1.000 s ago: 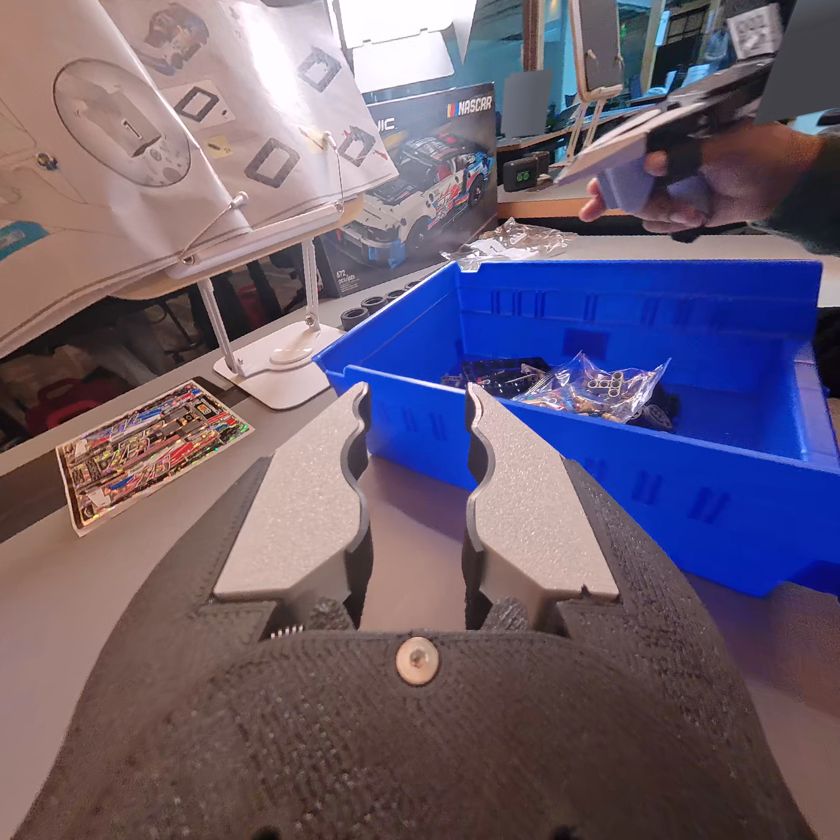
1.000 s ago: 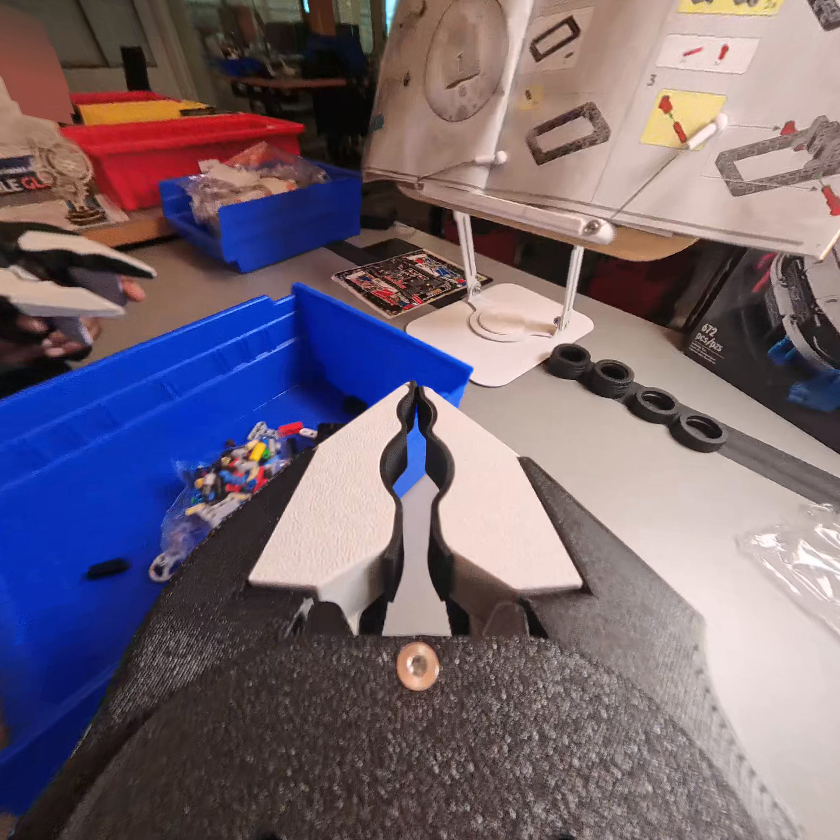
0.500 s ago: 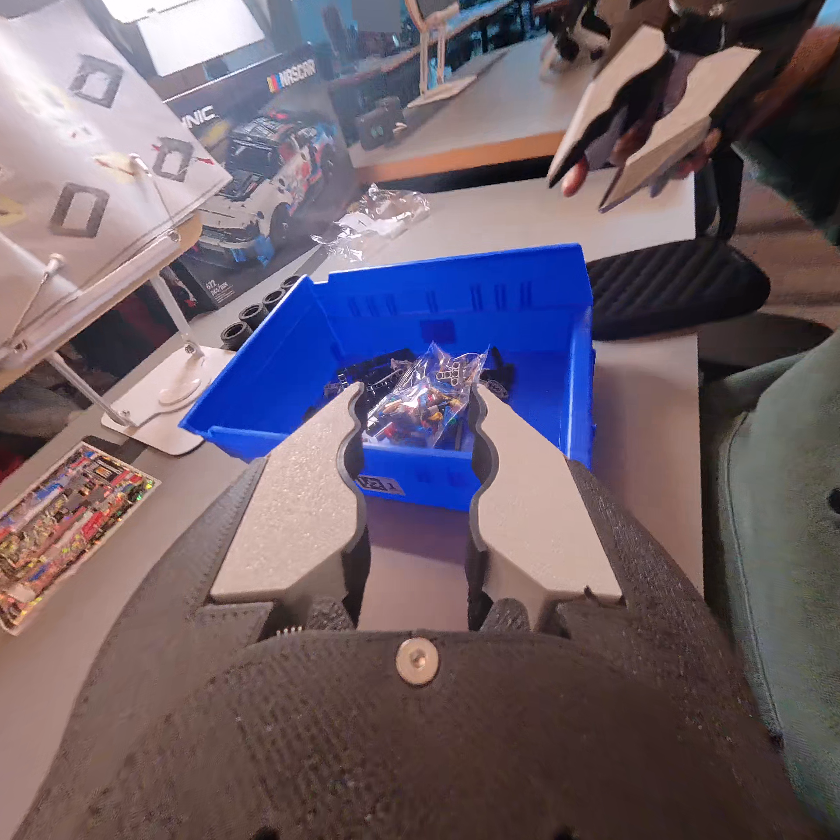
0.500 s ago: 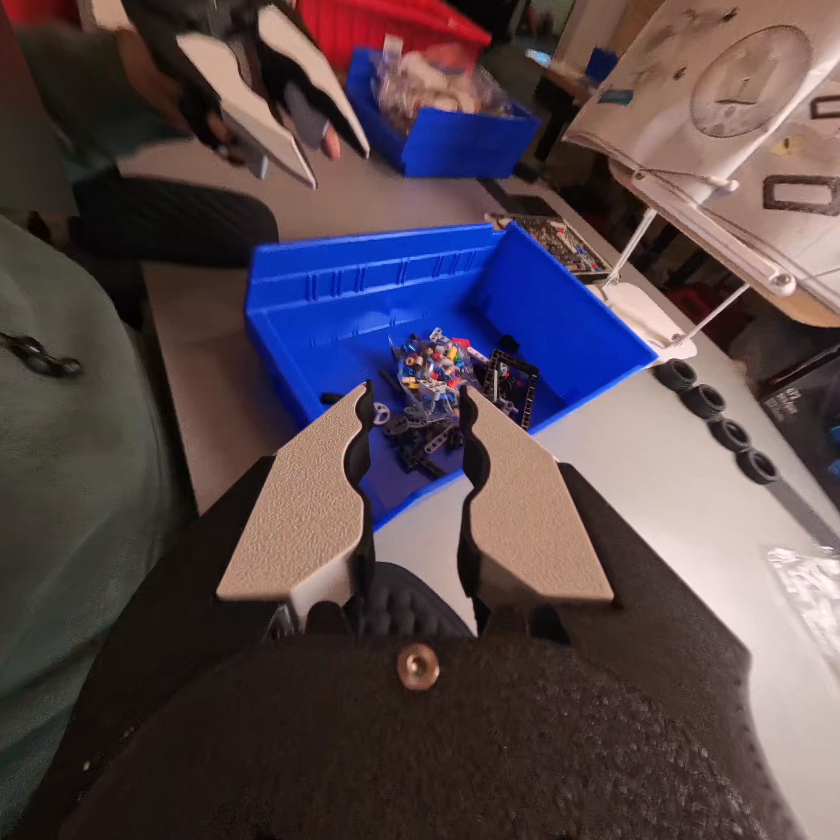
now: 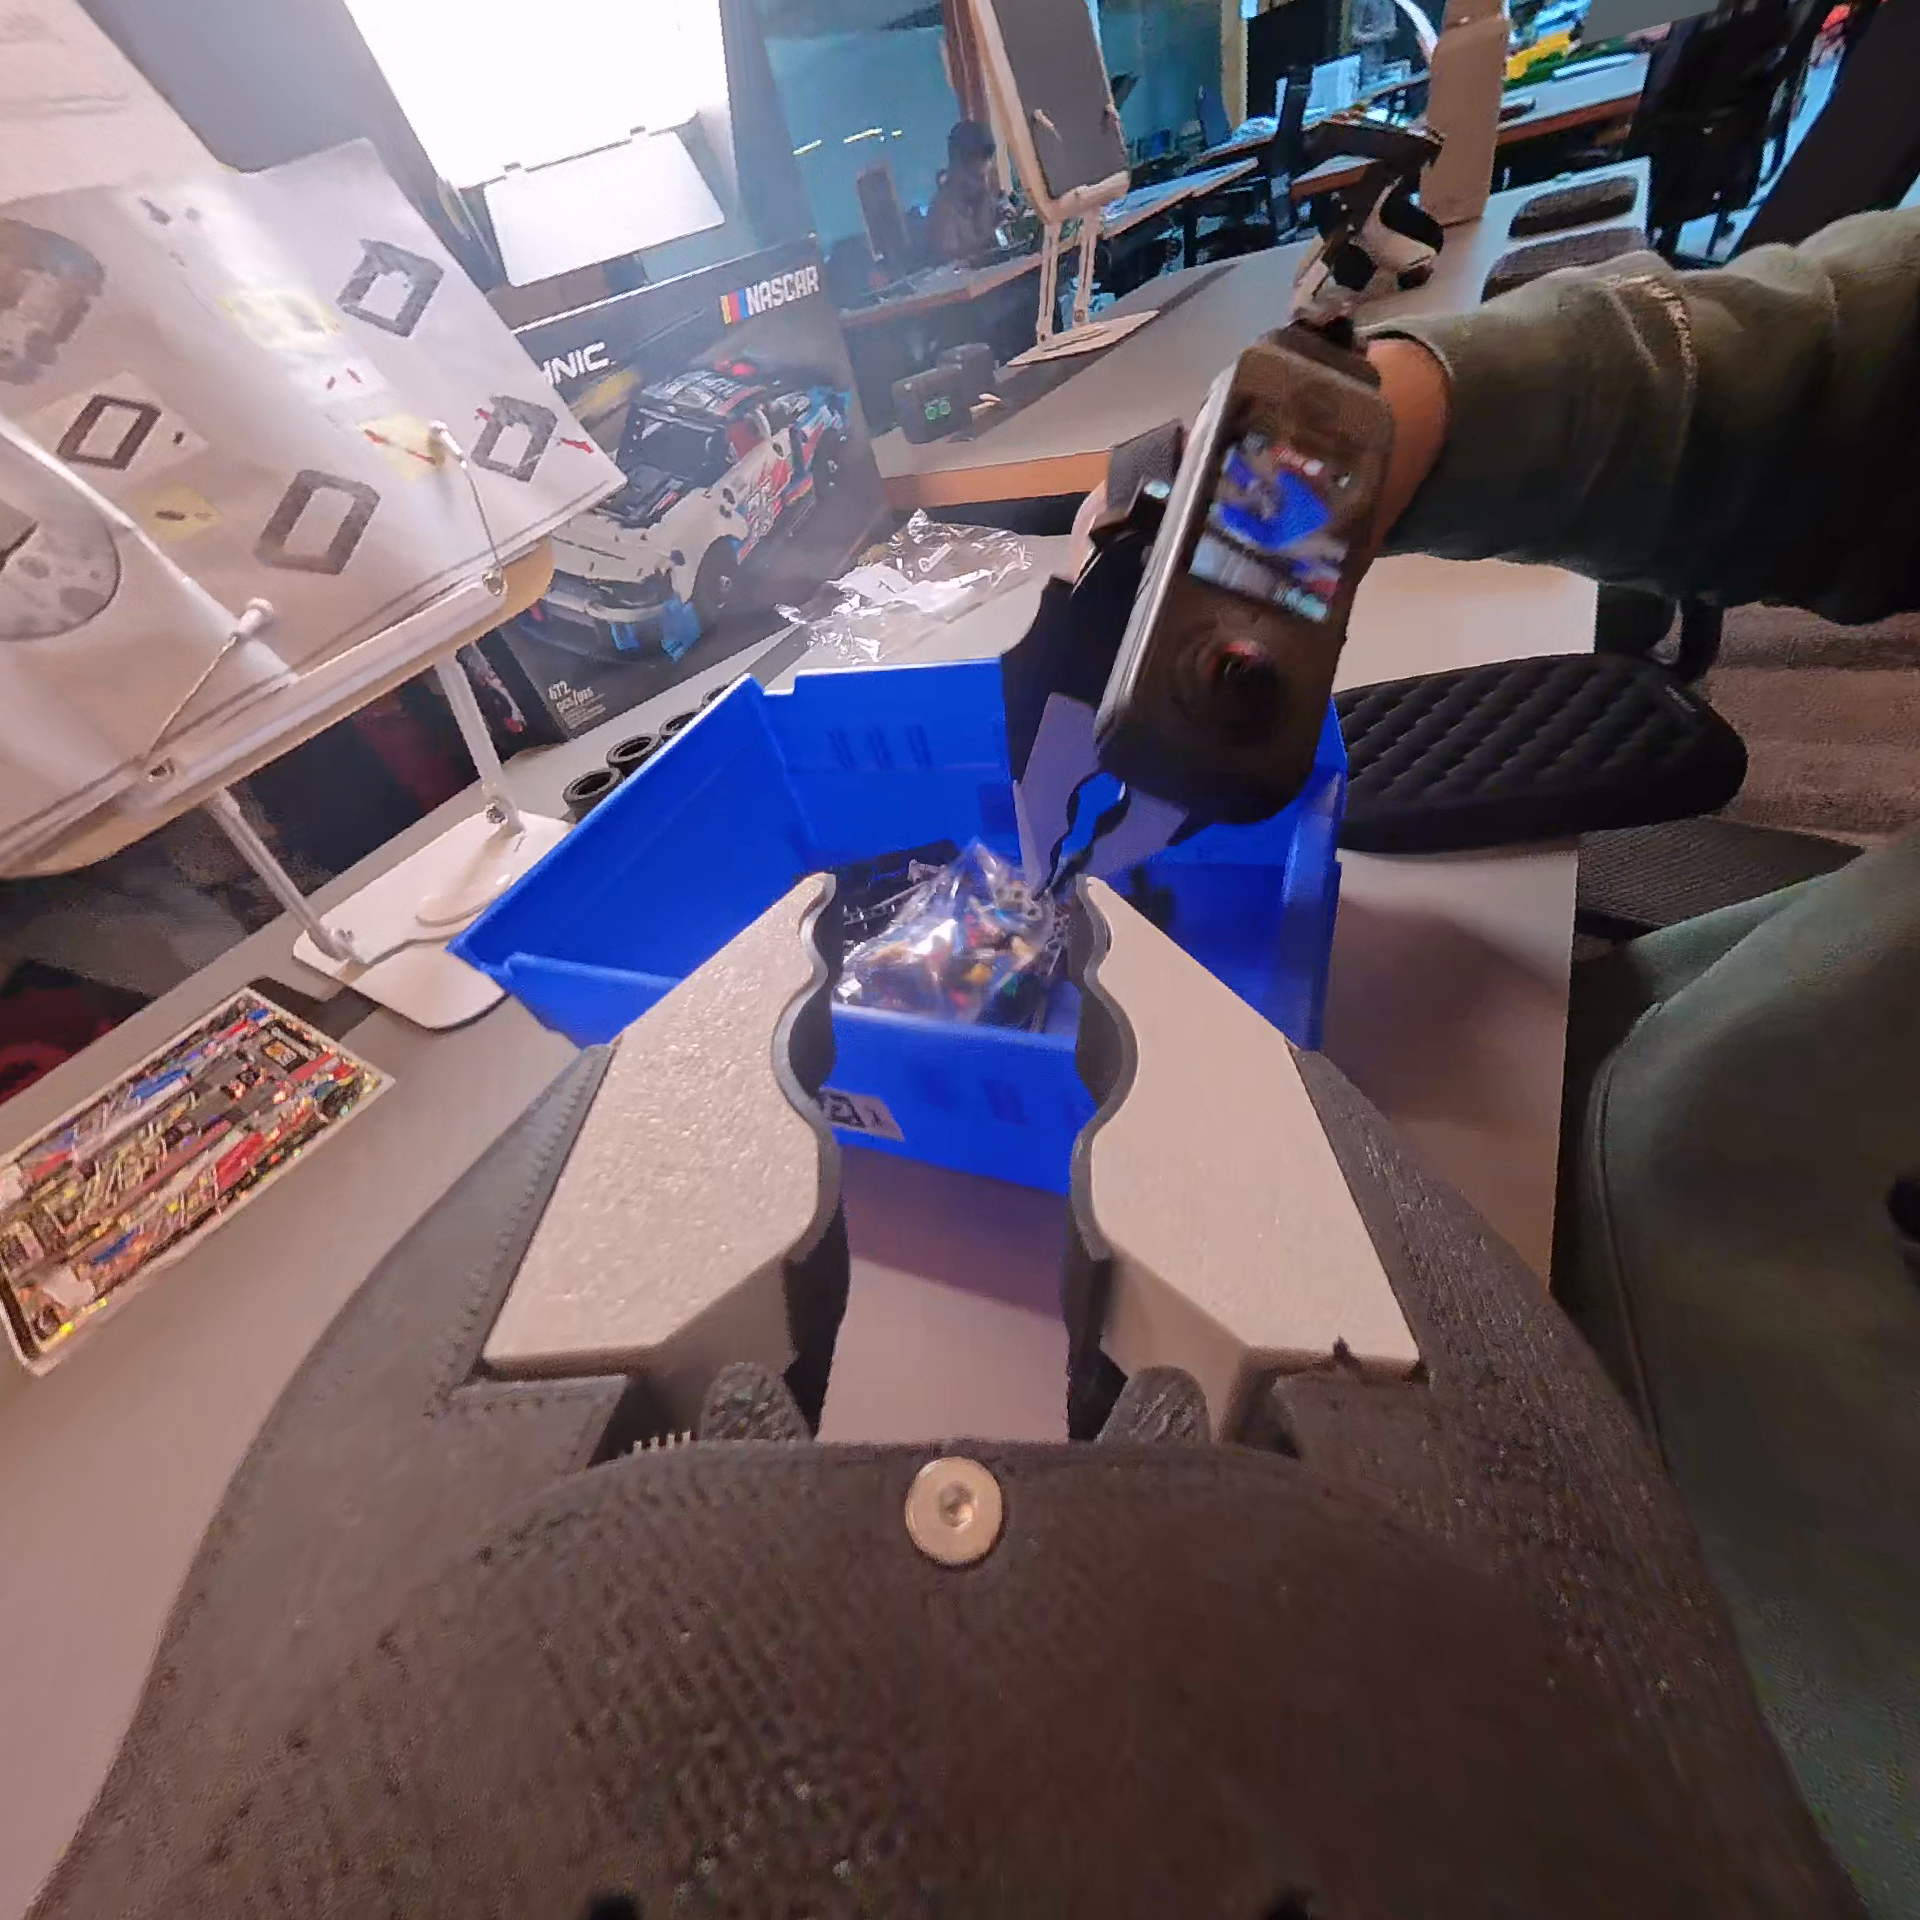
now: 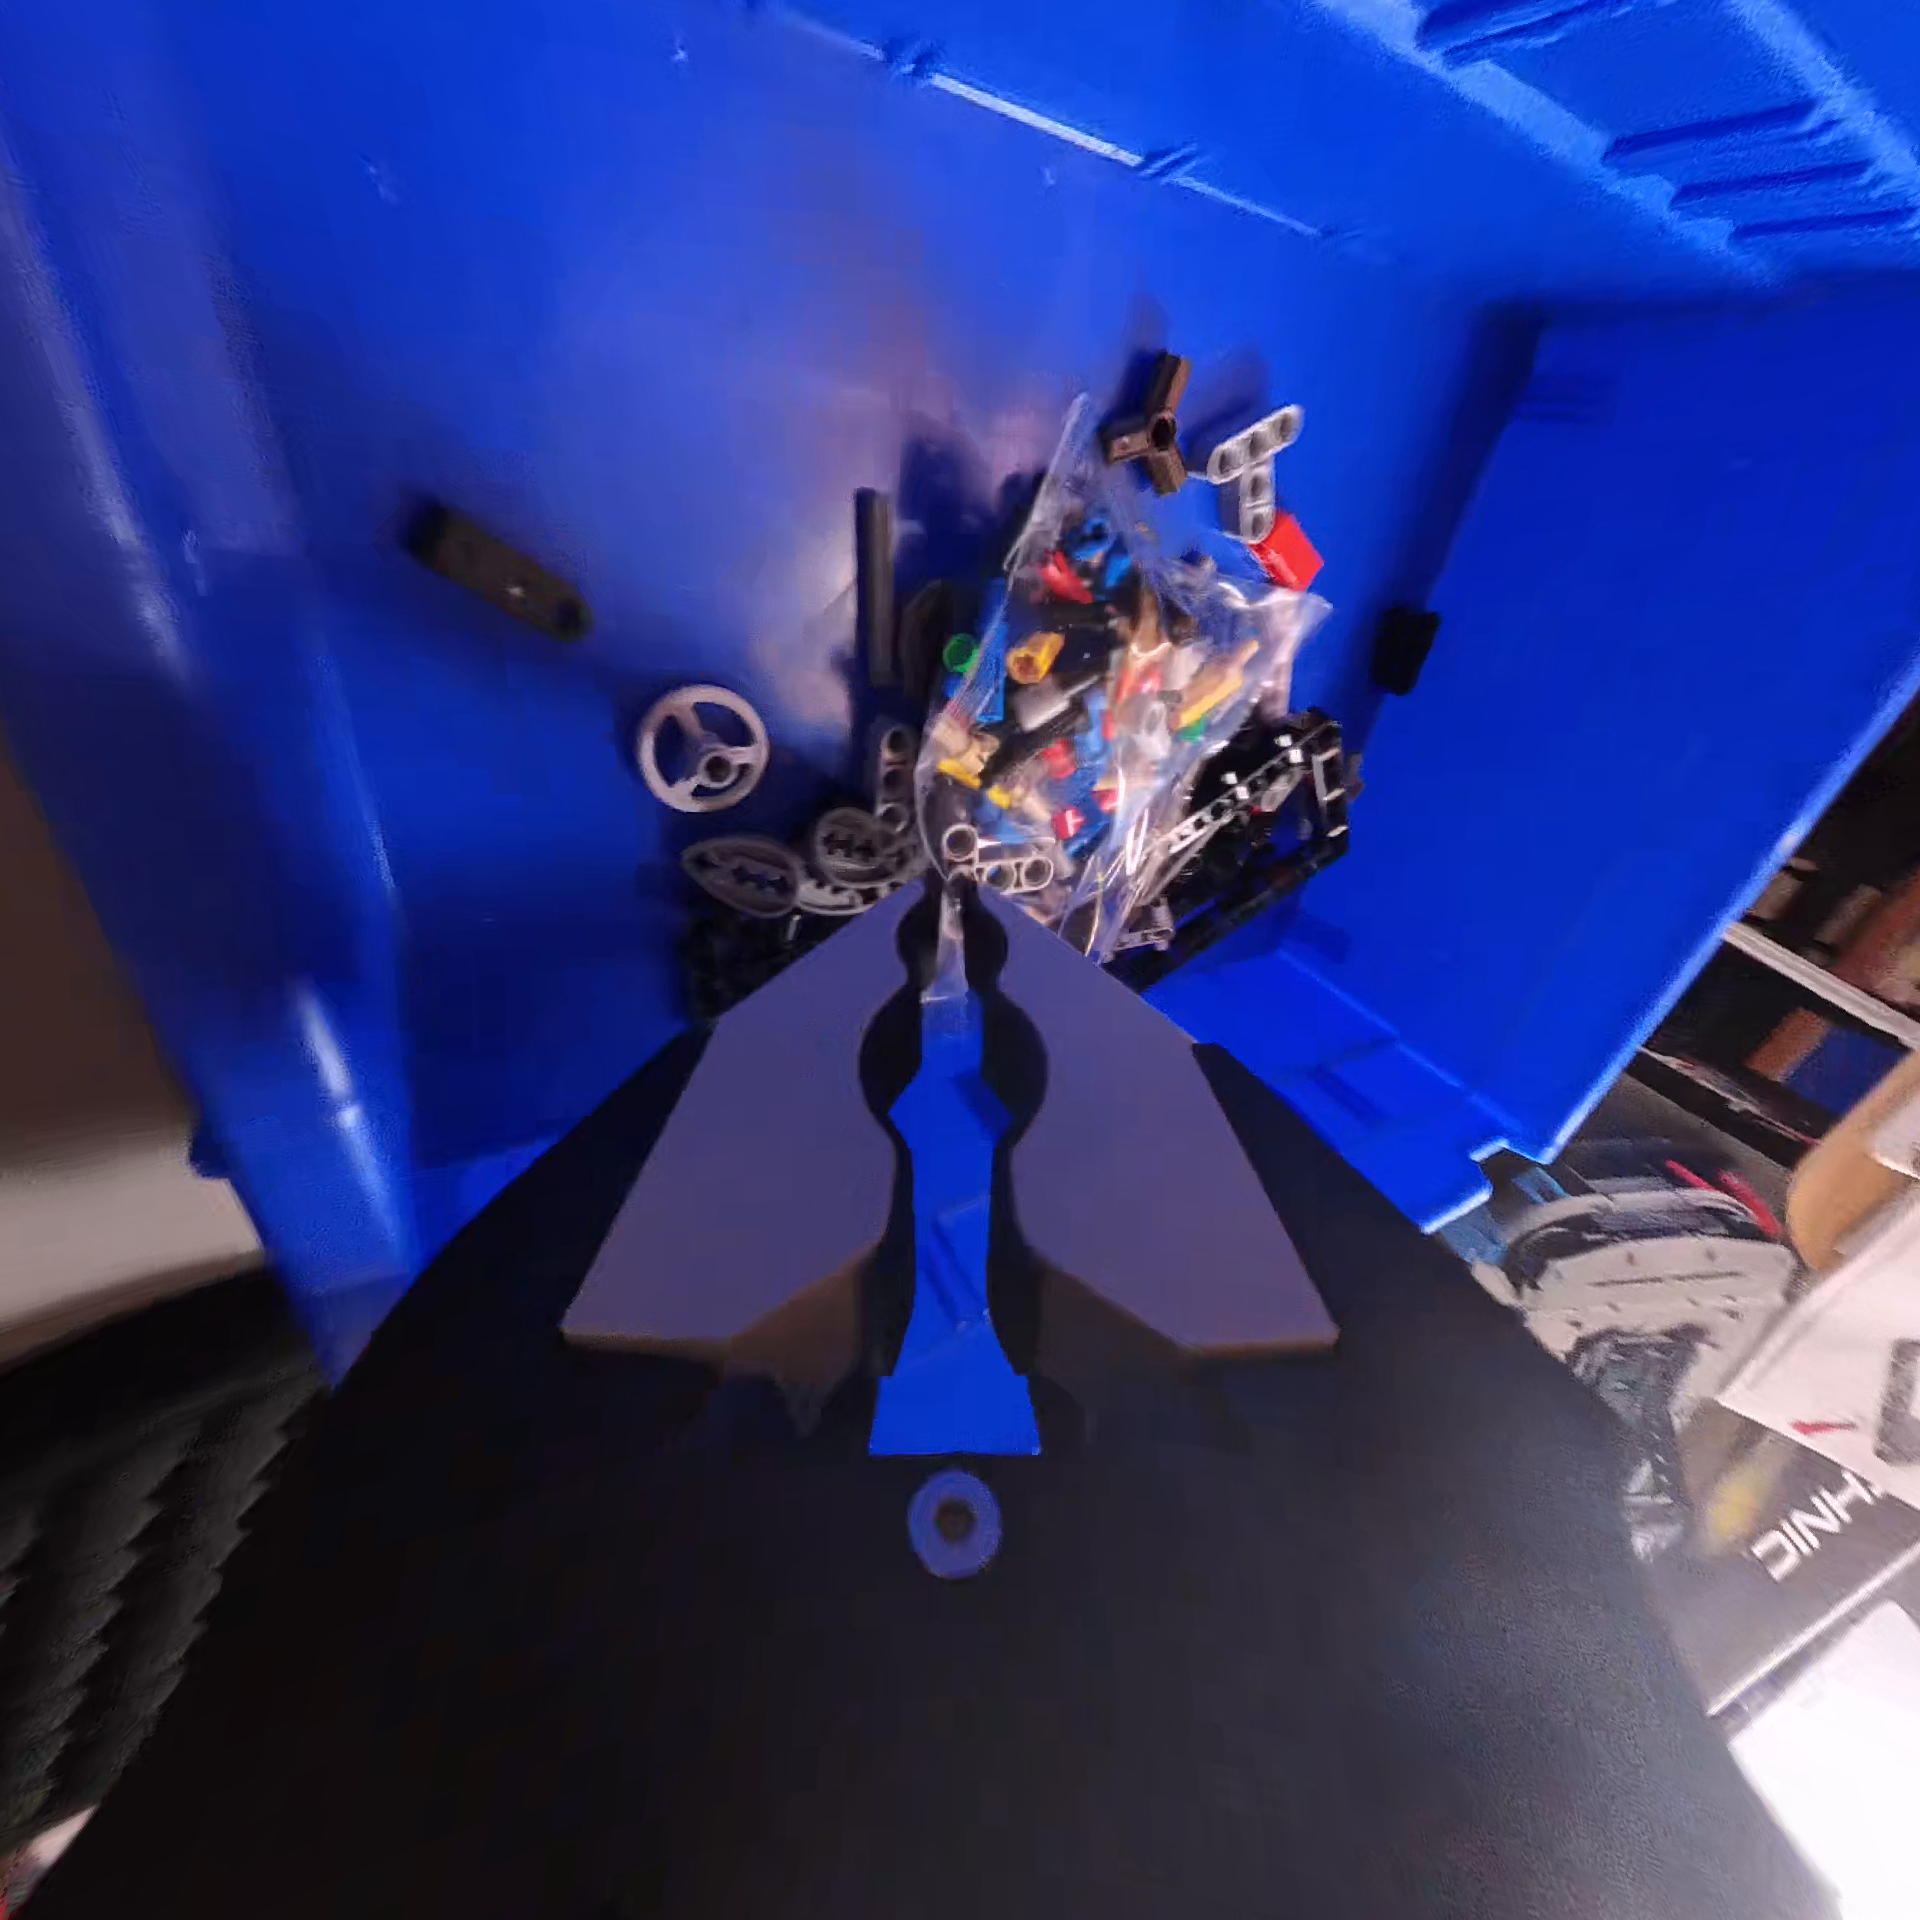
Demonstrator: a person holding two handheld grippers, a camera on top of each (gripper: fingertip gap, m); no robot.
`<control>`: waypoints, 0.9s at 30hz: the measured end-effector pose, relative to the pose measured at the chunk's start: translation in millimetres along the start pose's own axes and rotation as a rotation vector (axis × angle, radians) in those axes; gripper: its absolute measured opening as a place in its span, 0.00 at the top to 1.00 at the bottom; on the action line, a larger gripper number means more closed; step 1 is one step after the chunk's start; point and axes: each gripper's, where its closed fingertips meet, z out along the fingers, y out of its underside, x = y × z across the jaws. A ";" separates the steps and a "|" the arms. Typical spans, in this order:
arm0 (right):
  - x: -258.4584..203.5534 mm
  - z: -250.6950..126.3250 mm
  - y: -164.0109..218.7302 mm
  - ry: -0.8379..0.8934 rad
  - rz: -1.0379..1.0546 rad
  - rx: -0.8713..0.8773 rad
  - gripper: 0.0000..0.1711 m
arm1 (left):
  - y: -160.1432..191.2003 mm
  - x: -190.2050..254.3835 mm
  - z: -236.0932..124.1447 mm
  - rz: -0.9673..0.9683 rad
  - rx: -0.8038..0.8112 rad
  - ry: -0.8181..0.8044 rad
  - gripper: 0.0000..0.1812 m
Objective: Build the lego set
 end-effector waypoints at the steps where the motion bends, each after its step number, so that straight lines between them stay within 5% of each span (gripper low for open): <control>1: 4.3 -3.8 -1.9 0.026 0.018 0.029 1.00 | 3.5 -3.0 -3.7 -0.017 0.001 0.000 0.77; 8: 73.5 -97.7 17.9 0.273 0.477 0.523 1.00 | 27.1 -6.7 -7.8 -0.092 -0.035 0.021 0.76; 14: 99.8 -140.1 108.4 0.382 0.944 0.827 1.00 | 32.6 -6.0 0.4 -0.085 -0.047 0.006 0.77; 18: 79.7 -124.6 149.9 0.335 1.070 0.868 1.00 | 33.4 -8.3 3.9 -0.095 -0.041 0.000 0.77; 27: 49.3 -70.8 153.9 0.203 1.152 0.932 1.00 | 32.8 -5.6 12.1 -0.082 -0.030 -0.007 0.77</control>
